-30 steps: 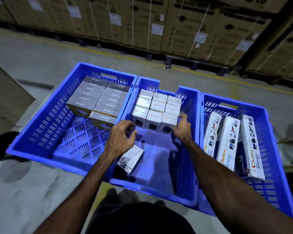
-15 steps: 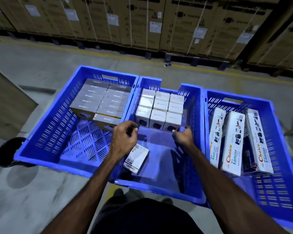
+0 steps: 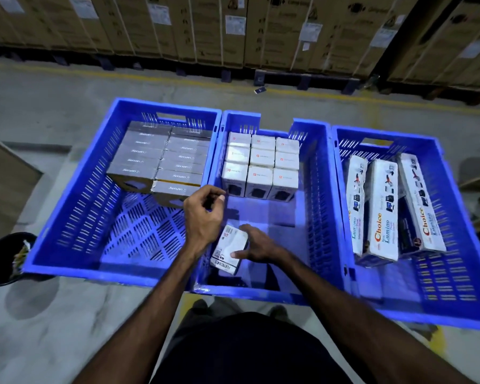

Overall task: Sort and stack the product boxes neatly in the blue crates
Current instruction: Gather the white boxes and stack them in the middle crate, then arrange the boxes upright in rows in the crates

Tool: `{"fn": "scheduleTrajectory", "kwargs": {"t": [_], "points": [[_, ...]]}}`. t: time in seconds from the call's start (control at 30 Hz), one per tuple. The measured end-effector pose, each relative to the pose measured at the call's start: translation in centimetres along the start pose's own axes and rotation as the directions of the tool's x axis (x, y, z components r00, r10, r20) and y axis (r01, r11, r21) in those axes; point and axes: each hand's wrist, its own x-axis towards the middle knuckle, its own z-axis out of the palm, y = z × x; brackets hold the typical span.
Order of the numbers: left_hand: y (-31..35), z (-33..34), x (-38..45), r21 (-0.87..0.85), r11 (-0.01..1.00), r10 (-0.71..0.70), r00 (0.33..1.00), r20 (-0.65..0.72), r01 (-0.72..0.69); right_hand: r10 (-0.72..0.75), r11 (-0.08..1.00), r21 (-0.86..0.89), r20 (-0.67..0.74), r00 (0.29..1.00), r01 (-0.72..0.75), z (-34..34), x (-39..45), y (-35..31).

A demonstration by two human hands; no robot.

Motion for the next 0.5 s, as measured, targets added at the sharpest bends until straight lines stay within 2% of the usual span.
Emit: {"fn": "scheduleTrajectory", "kwargs": {"t": [0.07, 0.27, 0.37, 0.5], "points": [[0.0, 0.0, 0.0, -0.013, 1.0, -0.01, 1.0, 0.004, 0.01, 0.025, 0.998, 0.061, -0.026, 0.999, -0.024, 0.6, 0.3, 0.1], [0.1, -0.2, -0.1, -0.003, 1.0, 0.002, 1.0, 0.024, -0.002, 0.001, 0.979, 0.203, 0.028, 1.0, -0.007, 1.8, 0.2, -0.1], [0.2, -0.2, -0.2, 0.005, 1.0, 0.01, 0.999, 0.037, -0.011, 0.072, 0.938, 0.334, 0.064, 0.995, -0.089, 1.4, 0.3, 0.1], [0.1, -0.4, -0.2, -0.005, 1.0, 0.007, 0.999, 0.044, -0.007, 0.214, 0.911, 0.336, 0.111, 0.97, -0.24, -0.1, 0.3, 0.0]]}}
